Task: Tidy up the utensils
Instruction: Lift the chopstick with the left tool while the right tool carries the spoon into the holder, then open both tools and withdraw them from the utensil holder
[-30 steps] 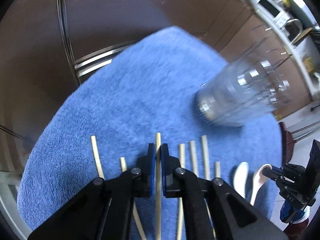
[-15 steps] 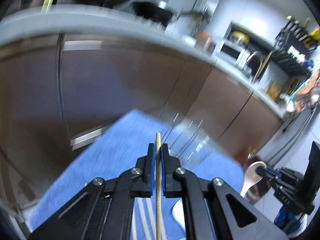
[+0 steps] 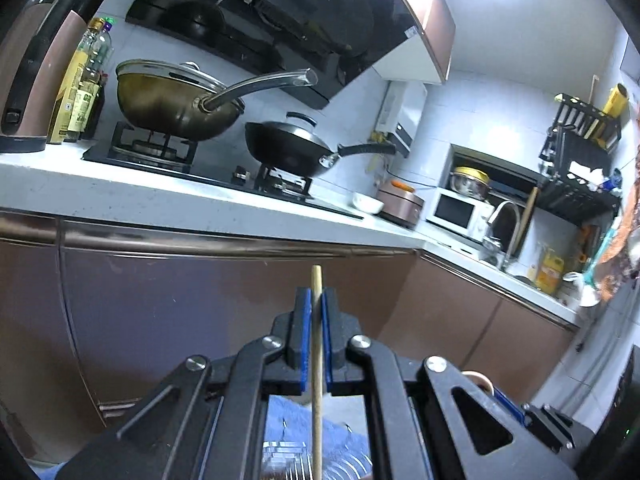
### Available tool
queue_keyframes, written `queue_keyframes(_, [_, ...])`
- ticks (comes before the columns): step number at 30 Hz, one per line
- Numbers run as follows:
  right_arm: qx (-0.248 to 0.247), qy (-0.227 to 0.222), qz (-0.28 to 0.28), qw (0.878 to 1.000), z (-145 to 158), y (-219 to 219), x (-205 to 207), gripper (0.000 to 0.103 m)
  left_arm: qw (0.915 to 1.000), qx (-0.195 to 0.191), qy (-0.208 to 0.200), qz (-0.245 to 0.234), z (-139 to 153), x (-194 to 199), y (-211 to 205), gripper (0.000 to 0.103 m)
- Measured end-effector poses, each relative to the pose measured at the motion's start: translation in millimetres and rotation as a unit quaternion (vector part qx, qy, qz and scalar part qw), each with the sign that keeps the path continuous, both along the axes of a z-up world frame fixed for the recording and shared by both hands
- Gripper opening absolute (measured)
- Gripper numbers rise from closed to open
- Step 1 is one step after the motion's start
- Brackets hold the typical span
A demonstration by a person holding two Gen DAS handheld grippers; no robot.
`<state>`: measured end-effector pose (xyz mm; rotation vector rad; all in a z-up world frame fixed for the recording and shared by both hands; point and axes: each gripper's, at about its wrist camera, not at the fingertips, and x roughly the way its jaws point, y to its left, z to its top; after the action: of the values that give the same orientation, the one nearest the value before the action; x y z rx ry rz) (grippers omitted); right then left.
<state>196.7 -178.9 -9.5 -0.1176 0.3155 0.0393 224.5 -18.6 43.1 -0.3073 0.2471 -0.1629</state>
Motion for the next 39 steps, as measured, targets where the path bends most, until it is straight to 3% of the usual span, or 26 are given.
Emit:
queue_keyframes(4, [-0.009, -0.009, -0.01, 1.0, -28, 7, 11, 0.008, 0.9992, 0.029, -0.015, 0.022, -29, 13, -12, 0.005])
queue_keyframes(12, [-0.009, 0.007, -0.005, 1.0, -74, 20, 25, 0.009, 0.9976, 0.051, -0.012, 0.044, -90, 27, -21, 0.005])
queue_keyframes(15, [-0.002, 0.022, 0.001, 1.0, -91, 23, 28, 0.013, 0.9972, 0.054, -0.011, 0.05, -105, 27, -17, 0.007])
queue_keyframes(18, [0.014, 0.026, 0.002, 1.0, -95, 20, 25, 0.024, 0.9978, 0.048, 0.0, 0.045, -115, 26, -12, 0.009])
queue_keyframes(20, [0.024, 0.022, 0.003, 0.999, -92, 17, 18, 0.031, 0.9984, 0.041, 0.004, 0.039, -115, 24, -9, 0.017])
queue_keyframes(27, [0.031, 0.019, 0.0, 0.999, -76, 8, -4, 0.032, 0.998, 0.055, 0.001, 0.032, -102, -3, -5, 0.029])
queue_keyframes(32, [0.036, 0.02, 0.01, 0.999, -54, -3, -35, 0.032, 0.9976, 0.064, 0.006, 0.026, -84, -35, -1, 0.052])
queue_keyframes(39, [0.017, 0.007, 0.005, 1.0, -11, -8, -98, 0.032, 0.9964, 0.085, 0.003, 0.004, -60, -89, -2, 0.064])
